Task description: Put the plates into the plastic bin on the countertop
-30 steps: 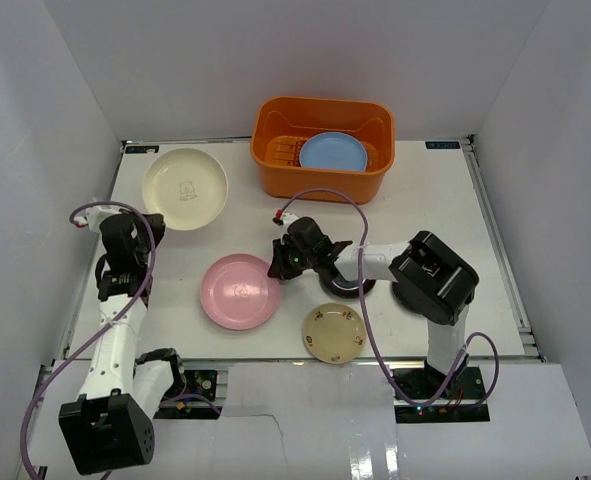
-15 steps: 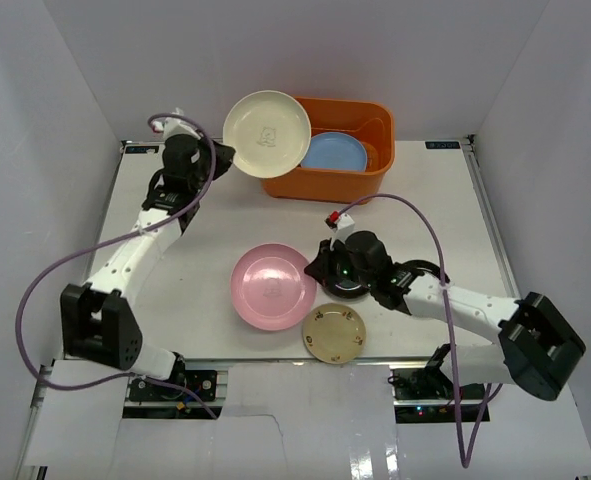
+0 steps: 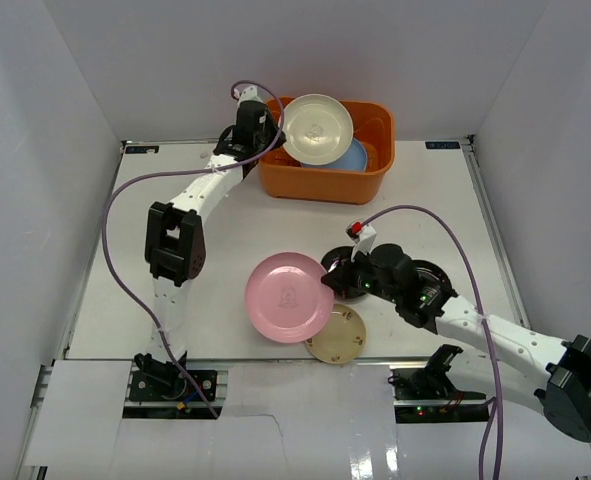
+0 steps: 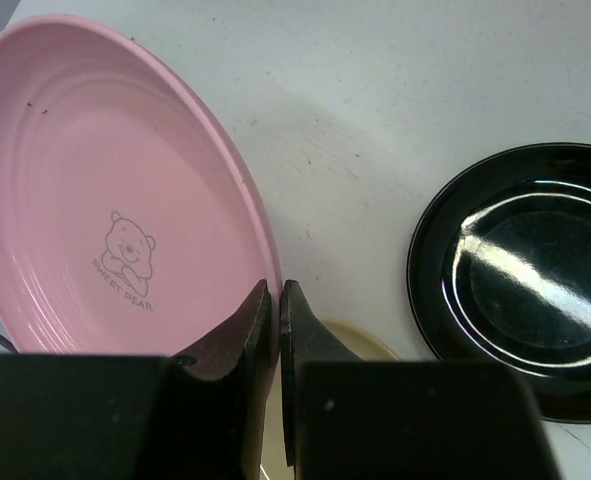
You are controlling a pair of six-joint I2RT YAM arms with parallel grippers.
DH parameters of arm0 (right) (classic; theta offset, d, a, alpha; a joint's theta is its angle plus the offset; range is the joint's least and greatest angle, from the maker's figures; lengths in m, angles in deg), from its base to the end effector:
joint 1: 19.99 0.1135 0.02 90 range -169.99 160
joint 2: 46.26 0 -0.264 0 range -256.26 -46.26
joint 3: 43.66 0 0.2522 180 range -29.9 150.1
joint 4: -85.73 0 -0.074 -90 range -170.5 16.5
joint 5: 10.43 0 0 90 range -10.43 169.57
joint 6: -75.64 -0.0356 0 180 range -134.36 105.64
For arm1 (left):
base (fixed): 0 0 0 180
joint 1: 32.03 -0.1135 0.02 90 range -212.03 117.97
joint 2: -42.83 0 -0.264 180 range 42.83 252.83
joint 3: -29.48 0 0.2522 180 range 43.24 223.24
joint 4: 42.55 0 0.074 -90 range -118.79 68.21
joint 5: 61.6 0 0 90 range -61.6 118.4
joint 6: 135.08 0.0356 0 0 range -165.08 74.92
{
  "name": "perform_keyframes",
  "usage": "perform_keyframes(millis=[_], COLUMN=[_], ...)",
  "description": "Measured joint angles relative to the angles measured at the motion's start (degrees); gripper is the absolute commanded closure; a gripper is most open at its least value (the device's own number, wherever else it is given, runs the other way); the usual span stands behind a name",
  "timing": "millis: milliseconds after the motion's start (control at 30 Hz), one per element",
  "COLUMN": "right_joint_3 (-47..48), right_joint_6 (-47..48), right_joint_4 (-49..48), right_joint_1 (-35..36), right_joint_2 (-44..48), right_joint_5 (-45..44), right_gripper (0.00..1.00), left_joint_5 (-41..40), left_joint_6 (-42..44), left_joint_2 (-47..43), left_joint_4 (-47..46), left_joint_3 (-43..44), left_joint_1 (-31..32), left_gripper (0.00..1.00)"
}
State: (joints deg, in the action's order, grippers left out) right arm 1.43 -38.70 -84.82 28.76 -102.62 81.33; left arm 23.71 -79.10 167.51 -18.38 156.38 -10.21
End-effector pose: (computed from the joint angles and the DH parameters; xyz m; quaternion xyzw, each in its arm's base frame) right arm 0.1466 0.1688 0.2452 -0.1824 0.8022 0.3486 0.4491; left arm 0.4873 -0.1920 0.2994 -0.1108 0.8210 -0.2318 0.5099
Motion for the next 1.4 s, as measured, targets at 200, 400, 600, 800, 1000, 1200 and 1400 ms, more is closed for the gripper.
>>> perform_keyframes(millis=[200, 400, 600, 800, 1000, 1200, 1400], right_joint_3=[0.1, 4.0, 12.3, 25.2, 42.8, 61.3, 74.1], right_joint_6=[0.8, 2.9, 3.7, 3.3, 3.5, 5.1, 7.1], right_joint_4=[3.0, 6.6, 7.4, 6.1, 3.7, 3.3, 8.4], right_joint_1=[-0.5, -3.5, -13.1, -21.1, -26.2, -28.5, -28.9], right_joint_2=[3.3, 3.4, -0.2, -11.1, -28.4, -47.7, -62.6], right_joint_5=[-2.4, -5.8, -4.9, -4.5, -5.4, -9.6, -13.1], right_gripper=[0.92, 0.92, 0.92, 0.92, 0.92, 0.92, 0.92], left_joint_5=[1.5, 3.8, 6.7, 8.0, 15.6, 25.3, 28.5], left_joint_6=[1.3, 2.3, 3.6, 2.2, -0.8, -5.0, -5.9], left_joint_2=[5.1, 4.5, -6.1, -41.0, -61.5, -57.5, -55.5], left_joint_4=[3.8, 4.3, 4.0, -3.0, -4.5, 1.5, 1.2], left_joint_3=[3.4, 3.7, -3.9, -35.5, -60.2, -78.6, -79.6], left_joint_1=[0.6, 0.5, 0.6, 0.5, 0.6, 4.5, 11.9], left_gripper=[0.40, 0.14, 0.09, 0.08, 0.06, 0.02, 0.02])
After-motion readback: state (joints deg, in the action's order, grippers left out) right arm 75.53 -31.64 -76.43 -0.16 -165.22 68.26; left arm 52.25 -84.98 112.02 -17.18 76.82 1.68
